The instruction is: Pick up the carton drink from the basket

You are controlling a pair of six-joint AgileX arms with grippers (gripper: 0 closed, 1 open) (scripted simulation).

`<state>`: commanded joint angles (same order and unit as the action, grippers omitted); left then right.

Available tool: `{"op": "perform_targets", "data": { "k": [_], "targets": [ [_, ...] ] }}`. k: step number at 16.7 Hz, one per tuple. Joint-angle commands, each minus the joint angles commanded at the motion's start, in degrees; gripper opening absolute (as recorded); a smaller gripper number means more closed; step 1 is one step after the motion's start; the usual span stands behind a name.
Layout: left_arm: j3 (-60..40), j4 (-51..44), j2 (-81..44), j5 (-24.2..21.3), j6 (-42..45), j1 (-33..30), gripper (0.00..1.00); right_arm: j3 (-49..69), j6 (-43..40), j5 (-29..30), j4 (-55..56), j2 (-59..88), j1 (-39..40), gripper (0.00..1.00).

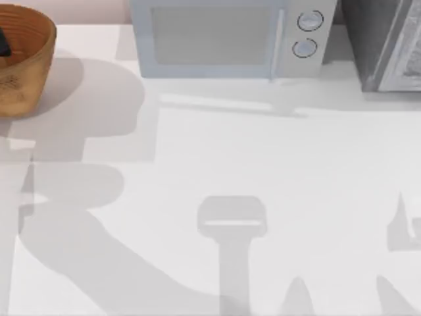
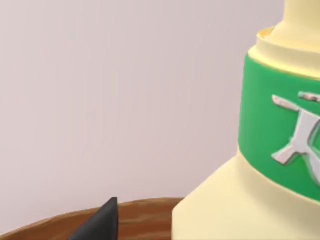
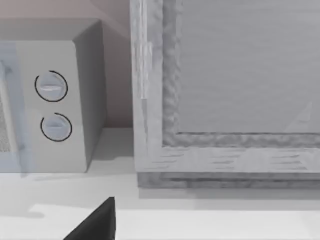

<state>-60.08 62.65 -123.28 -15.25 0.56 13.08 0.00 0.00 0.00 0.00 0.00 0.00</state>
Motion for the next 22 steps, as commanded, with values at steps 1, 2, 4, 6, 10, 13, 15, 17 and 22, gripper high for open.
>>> {"op": "perform_targets", "data": {
  "k": [1,2,4,6,10,13,15,17,22],
  "targets": [
    [-0.8,-0.3,-0.5,0.1,0.0,-0.1,1.00,0.0,0.0,0.0,0.0,0.0,0.0,1.00],
    [-1.2,-0.5,-0.7,0.2,0.0,-0.2,1.00,0.0,0.0,0.0,0.0,0.0,0.0,1.00],
    [-1.2,-0.5,-0.7,0.2,0.0,-0.2,1.00,0.0,0.0,0.0,0.0,0.0,0.0,1.00],
    [-1.2,-0.5,-0.7,0.2,0.0,-0.2,0.92,0.0,0.0,0.0,0.0,0.0,0.0,1.00],
    [-1.2,-0.5,-0.7,0.2,0.0,-0.2,0.62,0.0,0.0,0.0,0.0,0.0,0.0,1.00],
    [-1.2,-0.5,-0.7,0.2,0.0,-0.2,0.40,0.0,0.0,0.0,0.0,0.0,0.0,1.00],
    [-1.2,-0.5,-0.7,0.2,0.0,-0.2,0.25,0.0,0.0,0.0,0.0,0.0,0.0,1.00],
    [-1.2,-0.5,-0.7,0.2,0.0,-0.2,0.10,0.0,0.0,0.0,0.0,0.0,0.0,1.00],
    [-1.2,-0.5,-0.7,0.2,0.0,-0.2,0.00,0.0,0.0,0.0,0.0,0.0,0.0,1.00]
  ]
}}
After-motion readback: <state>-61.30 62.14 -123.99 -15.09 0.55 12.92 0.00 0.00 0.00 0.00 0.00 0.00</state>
